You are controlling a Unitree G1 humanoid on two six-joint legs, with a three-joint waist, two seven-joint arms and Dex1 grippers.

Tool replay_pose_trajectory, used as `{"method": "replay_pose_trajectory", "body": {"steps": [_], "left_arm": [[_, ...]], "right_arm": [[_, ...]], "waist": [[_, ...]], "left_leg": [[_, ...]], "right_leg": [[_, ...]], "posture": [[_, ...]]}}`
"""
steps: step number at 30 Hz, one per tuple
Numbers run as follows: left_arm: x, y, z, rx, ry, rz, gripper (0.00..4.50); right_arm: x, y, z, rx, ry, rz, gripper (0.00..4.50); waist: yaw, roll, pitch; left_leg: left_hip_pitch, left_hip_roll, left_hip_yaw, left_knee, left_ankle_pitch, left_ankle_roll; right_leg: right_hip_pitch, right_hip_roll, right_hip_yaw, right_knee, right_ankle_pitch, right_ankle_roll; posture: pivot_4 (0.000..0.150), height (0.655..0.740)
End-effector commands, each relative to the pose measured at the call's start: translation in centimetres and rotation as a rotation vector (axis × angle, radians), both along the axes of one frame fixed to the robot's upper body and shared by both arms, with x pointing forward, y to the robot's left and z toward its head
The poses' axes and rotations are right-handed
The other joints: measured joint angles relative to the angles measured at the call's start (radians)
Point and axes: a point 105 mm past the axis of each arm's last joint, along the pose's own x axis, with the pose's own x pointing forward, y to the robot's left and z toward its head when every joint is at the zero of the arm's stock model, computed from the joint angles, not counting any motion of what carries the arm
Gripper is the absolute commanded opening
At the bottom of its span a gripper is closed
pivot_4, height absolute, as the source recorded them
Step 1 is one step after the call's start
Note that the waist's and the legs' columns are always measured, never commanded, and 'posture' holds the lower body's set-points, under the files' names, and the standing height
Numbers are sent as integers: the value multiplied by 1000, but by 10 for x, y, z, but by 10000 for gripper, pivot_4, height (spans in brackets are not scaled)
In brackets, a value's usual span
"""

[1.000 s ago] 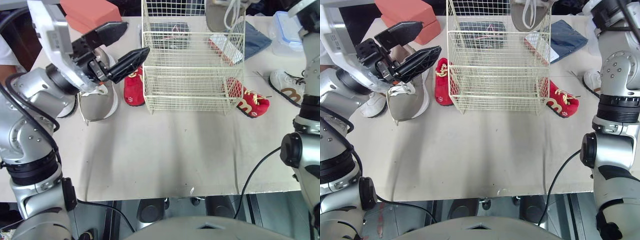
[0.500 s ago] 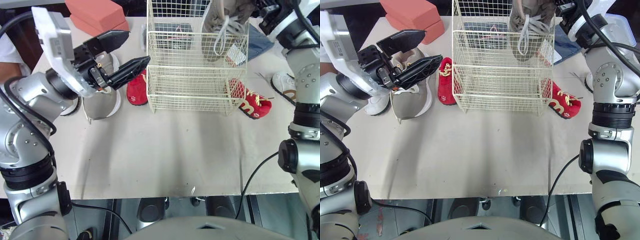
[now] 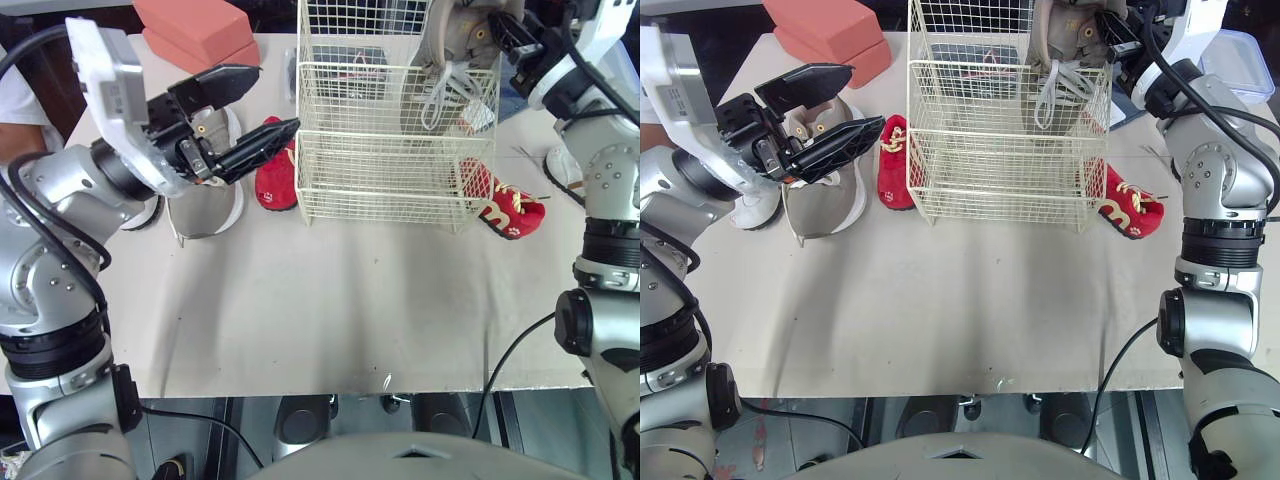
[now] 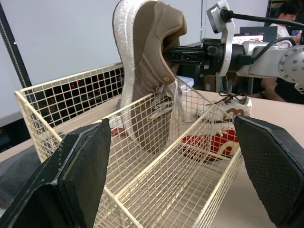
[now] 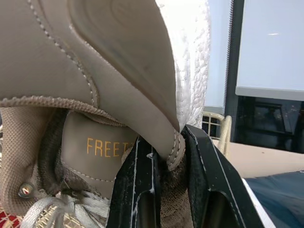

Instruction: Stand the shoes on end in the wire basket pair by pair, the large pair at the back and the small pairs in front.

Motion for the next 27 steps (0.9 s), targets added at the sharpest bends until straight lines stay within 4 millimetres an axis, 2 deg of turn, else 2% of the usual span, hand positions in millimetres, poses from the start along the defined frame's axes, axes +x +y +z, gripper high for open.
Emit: {"method": "replay_pose_trajectory", "body": {"steps": [1, 3, 7, 9, 15, 21, 24, 27], "left_arm": [[-2, -1, 6, 20, -42, -1, 45000], [-1, -1, 5, 22, -40, -2, 45000], [-1, 0, 4, 23, -40, 0, 45000], [-1, 0, 5, 19, -45, 6, 45000], [0, 2, 8, -8, -48, 28, 45000], [-1, 9, 7, -50, -51, 54, 45000], [14, 37, 4, -88, -61, 202, 45000], [27, 67, -6, -98, -42, 333, 45000]], "right_arm": [[2, -13, -4, 0, 11, -58, 10122], [2, -14, -2, -4, 1, -61, 17395], [-1, -17, 2, -13, -23, -66, 36906], [-5, -18, 7, -19, -49, -55, 44381], [-22, -23, 18, -72, -113, -9, 44381], [-54, -21, 17, -137, -148, 155, 44381], [-82, -2, 13, -163, -200, 332, 44381], [-102, 21, -6, -244, -177, 473, 44381]], "waist": [[0, 0, 0], [-2, 0, 0], [-7, 1, 0], [-10, 1, 1], [-11, 1, 1], [-6, 1, 1], [-8, 1, 1], [-11, 1, 0]], "left_leg": [[0, 0, 0, 0, 0, 0], [0, 0, 0, 0, 0, 0], [0, 0, 1, 0, 0, 0], [0, 0, 2, -1, 0, 0], [0, 1, 2, -1, 0, 0], [0, 1, 2, -1, 0, 0], [0, 1, 2, -1, 0, 0], [3, 1, 3, -2, 0, 0]], "right_leg": [[0, 0, 0, 0, 0, 0], [0, 0, 0, 0, 0, 0], [-1, 0, 1, 0, 0, 0], [-2, 1, 2, 1, 0, 0], [-2, 1, 2, 0, 0, 0], [-2, 1, 2, 0, 0, 0], [-2, 1, 2, 0, 0, 0], [-1, 2, 4, 0, 0, 0]], "posture": [[1500, 6860], [1500, 6860], [1500, 6860], [1500, 6860], [1500, 6860], [1500, 6860], [1500, 6860], [1500, 6860]]}}
